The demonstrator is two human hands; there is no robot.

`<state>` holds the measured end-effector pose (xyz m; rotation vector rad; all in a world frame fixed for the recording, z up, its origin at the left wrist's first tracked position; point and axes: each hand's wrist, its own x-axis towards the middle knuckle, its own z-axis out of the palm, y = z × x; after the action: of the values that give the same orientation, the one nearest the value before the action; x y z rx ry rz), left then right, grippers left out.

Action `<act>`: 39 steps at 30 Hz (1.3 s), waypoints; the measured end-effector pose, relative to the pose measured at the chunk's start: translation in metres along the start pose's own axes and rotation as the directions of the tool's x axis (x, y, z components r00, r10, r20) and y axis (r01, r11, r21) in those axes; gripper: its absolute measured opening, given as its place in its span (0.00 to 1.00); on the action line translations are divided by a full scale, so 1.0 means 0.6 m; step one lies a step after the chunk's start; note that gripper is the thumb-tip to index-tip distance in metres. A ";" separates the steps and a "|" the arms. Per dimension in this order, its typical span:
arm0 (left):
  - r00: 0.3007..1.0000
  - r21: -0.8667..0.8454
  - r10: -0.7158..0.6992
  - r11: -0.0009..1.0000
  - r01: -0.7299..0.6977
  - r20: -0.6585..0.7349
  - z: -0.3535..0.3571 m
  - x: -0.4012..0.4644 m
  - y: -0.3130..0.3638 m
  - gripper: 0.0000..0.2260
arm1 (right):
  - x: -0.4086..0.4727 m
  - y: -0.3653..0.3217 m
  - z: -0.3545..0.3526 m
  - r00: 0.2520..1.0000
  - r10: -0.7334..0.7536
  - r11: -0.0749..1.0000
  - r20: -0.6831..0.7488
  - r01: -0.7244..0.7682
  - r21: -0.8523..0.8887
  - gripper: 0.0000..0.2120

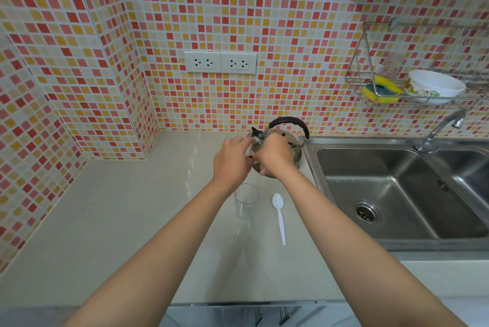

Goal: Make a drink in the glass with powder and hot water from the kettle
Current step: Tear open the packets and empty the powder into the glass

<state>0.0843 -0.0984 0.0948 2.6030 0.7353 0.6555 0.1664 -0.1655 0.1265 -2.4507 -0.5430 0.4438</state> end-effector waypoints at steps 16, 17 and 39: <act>0.962 -0.061 0.269 0.960 -0.272 -0.045 0.005 -0.014 -0.038 0.30 | 0.015 -0.008 -0.042 0.985 -0.022 0.996 0.173 0.006 0.092 0.08; 0.961 -0.061 0.272 0.960 -0.274 -0.043 0.006 -0.016 -0.038 0.30 | 0.016 -0.007 -0.041 0.985 -0.017 0.996 0.171 0.002 0.088 0.08; 0.990 -0.202 0.143 0.969 -0.140 0.003 0.009 -0.003 -0.040 0.21 | 0.015 0.017 -0.051 0.970 -0.072 0.995 0.231 0.053 0.088 0.13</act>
<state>0.0762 -0.0815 0.0788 2.4859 0.4539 0.7082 0.1899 -0.1831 0.1426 -2.3109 -0.6846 0.7208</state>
